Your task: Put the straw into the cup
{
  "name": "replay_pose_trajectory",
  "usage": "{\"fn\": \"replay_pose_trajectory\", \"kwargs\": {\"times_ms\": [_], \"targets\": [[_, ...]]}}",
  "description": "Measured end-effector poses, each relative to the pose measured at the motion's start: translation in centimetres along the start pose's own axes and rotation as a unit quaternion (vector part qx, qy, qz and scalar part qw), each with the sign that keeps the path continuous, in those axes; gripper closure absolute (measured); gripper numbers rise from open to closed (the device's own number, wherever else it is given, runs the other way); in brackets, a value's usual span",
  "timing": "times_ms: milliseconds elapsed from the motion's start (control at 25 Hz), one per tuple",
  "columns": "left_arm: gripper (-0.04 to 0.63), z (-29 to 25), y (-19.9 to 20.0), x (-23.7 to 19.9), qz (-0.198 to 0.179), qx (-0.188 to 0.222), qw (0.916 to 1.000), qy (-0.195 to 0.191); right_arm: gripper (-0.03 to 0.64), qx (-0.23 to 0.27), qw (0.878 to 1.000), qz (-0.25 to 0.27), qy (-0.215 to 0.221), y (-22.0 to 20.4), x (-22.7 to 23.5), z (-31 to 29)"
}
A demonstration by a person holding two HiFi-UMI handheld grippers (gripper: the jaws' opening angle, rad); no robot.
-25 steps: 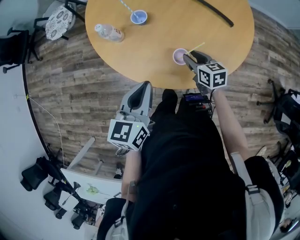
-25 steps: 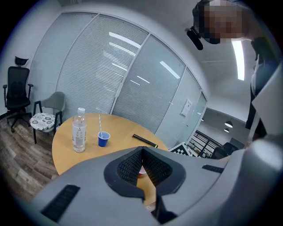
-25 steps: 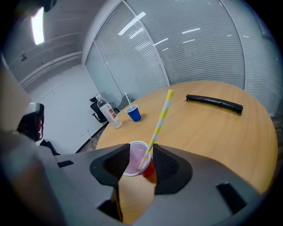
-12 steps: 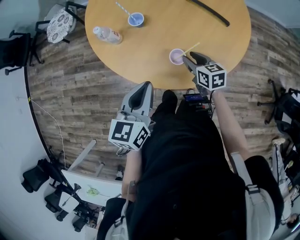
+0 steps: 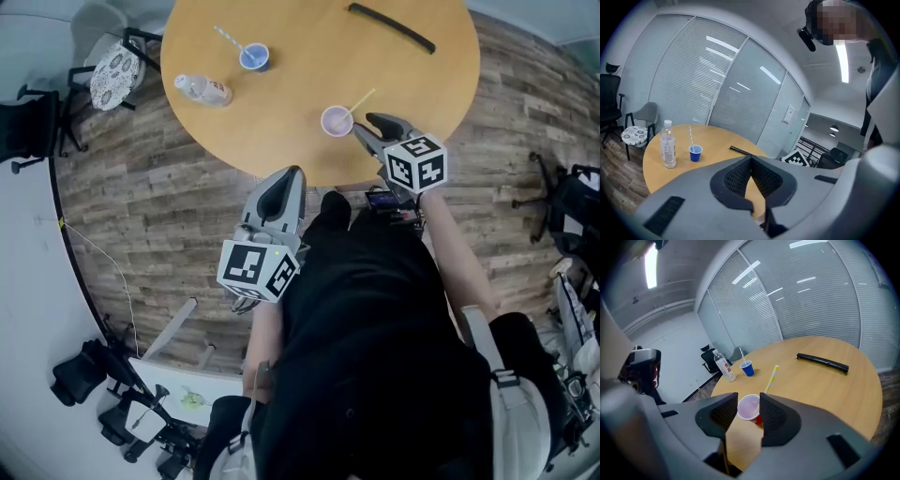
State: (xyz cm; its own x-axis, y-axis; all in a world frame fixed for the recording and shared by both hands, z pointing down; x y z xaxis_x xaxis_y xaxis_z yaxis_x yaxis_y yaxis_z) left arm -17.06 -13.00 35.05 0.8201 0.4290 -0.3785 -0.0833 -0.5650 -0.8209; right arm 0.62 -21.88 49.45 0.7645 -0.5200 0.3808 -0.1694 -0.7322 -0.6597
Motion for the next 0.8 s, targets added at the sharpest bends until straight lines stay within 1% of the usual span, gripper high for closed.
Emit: {"fn": "replay_pose_trajectory", "kwargs": {"times_ms": [280, 600, 800], "targets": [[0.583, -1.1, 0.5, 2.2, -0.021, 0.001, 0.9995, -0.024, 0.468, 0.027, 0.999, 0.011, 0.018, 0.8, -1.0, 3.7], [0.583, -2.3, 0.7, 5.2, -0.039, 0.001, 0.9980, -0.049, 0.539, 0.063, 0.997, 0.025, 0.042, 1.2, -1.9, 8.7], [0.583, -2.7, 0.5, 7.6, -0.050, -0.001, 0.9969, -0.062, 0.559, 0.082, 0.994, 0.037, 0.055, 0.9, -2.3, 12.3]]}}
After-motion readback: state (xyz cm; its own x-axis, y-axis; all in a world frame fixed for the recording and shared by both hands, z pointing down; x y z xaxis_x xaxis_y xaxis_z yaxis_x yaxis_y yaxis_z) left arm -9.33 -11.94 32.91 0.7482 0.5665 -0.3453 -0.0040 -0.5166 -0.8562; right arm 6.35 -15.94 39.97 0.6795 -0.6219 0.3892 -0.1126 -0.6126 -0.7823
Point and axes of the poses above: the fingertips, and each gripper's own axes: z backward along the fingers, x to its right, y out of its top, the point moved 4 cm from there along z, backward along the fingers, and after that the axes turned 7 degrees about -x, right-handed, at the moved point
